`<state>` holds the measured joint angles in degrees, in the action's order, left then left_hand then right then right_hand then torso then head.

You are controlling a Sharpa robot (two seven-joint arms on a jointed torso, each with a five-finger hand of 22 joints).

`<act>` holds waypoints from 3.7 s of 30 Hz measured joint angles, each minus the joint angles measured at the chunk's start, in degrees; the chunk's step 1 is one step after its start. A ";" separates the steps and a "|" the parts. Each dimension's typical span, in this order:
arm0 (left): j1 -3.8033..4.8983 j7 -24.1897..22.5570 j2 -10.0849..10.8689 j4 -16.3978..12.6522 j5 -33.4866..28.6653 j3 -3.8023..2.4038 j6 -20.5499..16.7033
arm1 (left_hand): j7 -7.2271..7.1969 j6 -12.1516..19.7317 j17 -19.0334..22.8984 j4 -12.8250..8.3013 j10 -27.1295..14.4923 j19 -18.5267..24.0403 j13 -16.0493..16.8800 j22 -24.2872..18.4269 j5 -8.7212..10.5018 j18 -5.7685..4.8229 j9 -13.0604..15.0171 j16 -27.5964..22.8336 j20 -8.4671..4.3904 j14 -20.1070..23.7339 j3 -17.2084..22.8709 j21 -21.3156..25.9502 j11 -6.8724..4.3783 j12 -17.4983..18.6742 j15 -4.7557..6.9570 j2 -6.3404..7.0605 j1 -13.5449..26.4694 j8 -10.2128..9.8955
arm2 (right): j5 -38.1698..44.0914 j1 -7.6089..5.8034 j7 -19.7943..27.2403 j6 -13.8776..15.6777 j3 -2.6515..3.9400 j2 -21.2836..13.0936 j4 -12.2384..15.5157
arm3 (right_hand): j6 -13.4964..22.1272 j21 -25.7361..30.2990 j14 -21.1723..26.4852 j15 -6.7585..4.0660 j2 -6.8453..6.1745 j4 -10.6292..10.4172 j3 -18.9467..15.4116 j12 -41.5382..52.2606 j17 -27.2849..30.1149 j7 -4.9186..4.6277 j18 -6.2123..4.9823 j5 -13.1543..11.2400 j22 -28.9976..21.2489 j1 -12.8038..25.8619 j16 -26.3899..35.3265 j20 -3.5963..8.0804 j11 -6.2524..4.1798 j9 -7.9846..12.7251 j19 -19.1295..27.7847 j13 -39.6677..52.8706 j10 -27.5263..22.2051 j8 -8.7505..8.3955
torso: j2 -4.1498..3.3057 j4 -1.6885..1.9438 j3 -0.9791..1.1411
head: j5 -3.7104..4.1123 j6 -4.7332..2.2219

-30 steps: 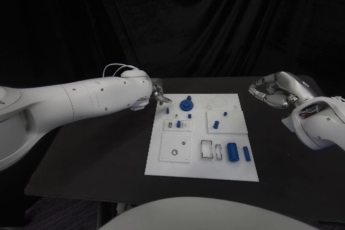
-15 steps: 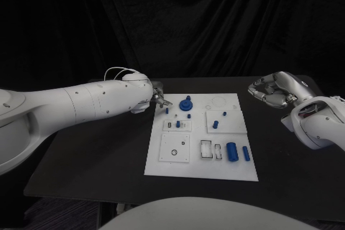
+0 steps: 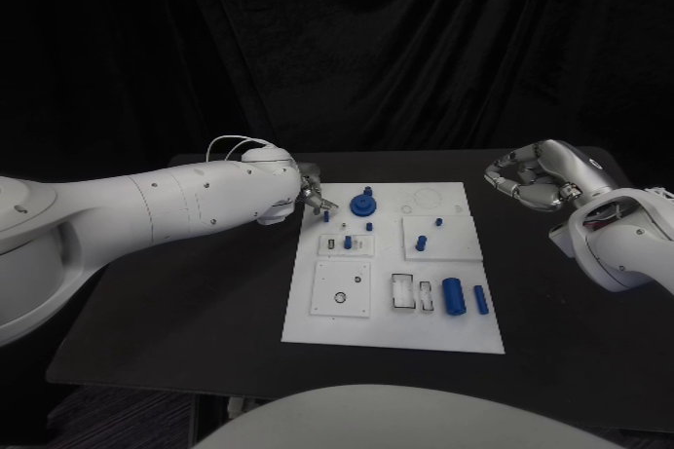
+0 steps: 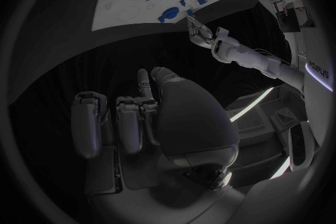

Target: Assemble the parts on the task board

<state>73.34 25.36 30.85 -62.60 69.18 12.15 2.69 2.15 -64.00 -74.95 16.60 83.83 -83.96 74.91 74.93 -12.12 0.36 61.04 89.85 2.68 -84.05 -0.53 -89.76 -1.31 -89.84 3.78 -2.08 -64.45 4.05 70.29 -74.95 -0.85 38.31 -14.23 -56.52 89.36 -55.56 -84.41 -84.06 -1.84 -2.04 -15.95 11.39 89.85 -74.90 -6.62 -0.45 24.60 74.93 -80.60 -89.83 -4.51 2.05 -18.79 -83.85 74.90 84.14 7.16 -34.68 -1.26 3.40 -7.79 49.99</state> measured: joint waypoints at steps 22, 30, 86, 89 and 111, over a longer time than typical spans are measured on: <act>-0.47 -0.09 -0.41 0.43 0.00 0.00 0.16 | -0.20 -0.19 0.01 0.00 0.21 0.00 0.00 -0.01 -3.80 0.00 -2.19 0.00 0.00 0.21 0.00 0.00 -0.21 0.00 0.21 -0.59 -1.52 0.00 | 0.00 0.01 -0.04 -0.18 0.01 0.02 0.00 | 0.00 0.00 0.00 0.00 0.00 -0.16 0.16 0.00 0.00 0.00 0.00 -0.01 -0.01 0.00 0.00 0.00 0.00 0.00 0.00 0.04 0.00 0.00 | 0.00 0.03 0.01 | 0.12 0.00; -0.94 -0.08 -0.56 0.50 0.00 0.00 0.16 | -0.20 -0.19 0.02 0.00 0.21 -0.21 0.00 -0.01 -4.46 0.00 -2.43 0.00 -0.21 0.21 0.00 0.00 -0.21 0.00 0.21 -0.77 -1.80 0.00 | 0.00 0.01 -0.05 -0.24 0.01 -0.01 0.00 | 0.00 0.00 0.00 0.00 0.00 -0.16 0.16 0.00 0.00 0.00 0.00 -0.01 -0.02 0.00 0.00 0.00 0.00 0.00 0.00 0.04 0.00 0.00 | 0.03 0.03 0.02 | -0.05 0.00; -1.76 -0.60 8.71 -13.81 -0.09 0.00 -9.91 | -1.02 -1.02 0.04 -0.95 0.10 -0.17 0.00 -0.02 -14.33 0.00 -2.77 0.00 -1.07 -0.01 12.05 0.33 -1.14 0.00 1.24 2.36 -8.67 2.16 | 0.00 0.02 -0.37 -0.67 0.00 -0.72 0.30 | -0.21 0.00 0.00 0.00 -0.22 0.00 0.31 0.00 0.00 -0.20 0.01 -0.01 0.00 -0.22 0.00 0.00 0.00 -0.01 0.00 0.01 0.00 0.00 | 0.03 0.11 0.04 | -0.16 0.00; -1.77 -0.24 10.21 -16.23 -0.80 0.01 -11.54 | -1.01 -1.02 0.04 -1.00 0.10 0.01 0.00 -0.02 -14.33 0.00 -2.77 0.00 -1.24 -0.01 12.63 0.58 -1.14 0.00 1.24 2.60 -8.92 2.16 | 0.00 0.02 -0.39 -0.68 0.01 -0.80 0.31 | -0.20 0.00 0.00 0.00 -0.22 -0.01 0.31 0.00 0.00 -0.20 0.00 -0.01 0.00 -0.22 0.00 0.00 0.00 -0.01 0.00 0.01 0.00 0.00 | 0.03 0.08 0.03 | -0.16 0.00; -5.82 1.85 13.95 -22.80 -4.16 0.02 -19.99 | -0.98 -0.99 0.05 -0.80 0.17 0.00 0.00 -0.02 -13.90 0.00 -2.56 0.00 -1.24 -0.01 14.26 0.58 -1.07 0.00 1.24 3.23 -8.34 2.39 | 0.00 0.06 -0.50 -0.67 0.00 -0.73 0.16 | -0.20 0.00 0.00 0.00 -0.22 0.15 0.47 0.00 0.00 -0.20 0.00 0.22 -0.01 -0.22 0.00 0.00 0.00 -0.01 0.00 0.01 0.00 0.00 | 0.13 0.10 0.01 | -0.19 0.00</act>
<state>67.52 27.21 44.79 -85.39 65.01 12.17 -17.30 1.17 -64.99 -74.90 15.80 84.00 -83.95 74.91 74.90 -26.02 0.36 58.48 89.85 1.44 -84.06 13.73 -89.18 -2.38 -89.85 5.02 1.16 -72.79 6.44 70.29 -74.89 -1.35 37.64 -14.24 -57.24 89.52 -55.76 -84.41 -84.06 -1.84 -2.26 -15.80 11.87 89.85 -74.90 -6.82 -0.44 24.82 74.92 -80.82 -89.83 -4.51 2.05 -18.79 -83.85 74.91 84.14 7.16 -34.55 -1.16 3.41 -7.99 49.99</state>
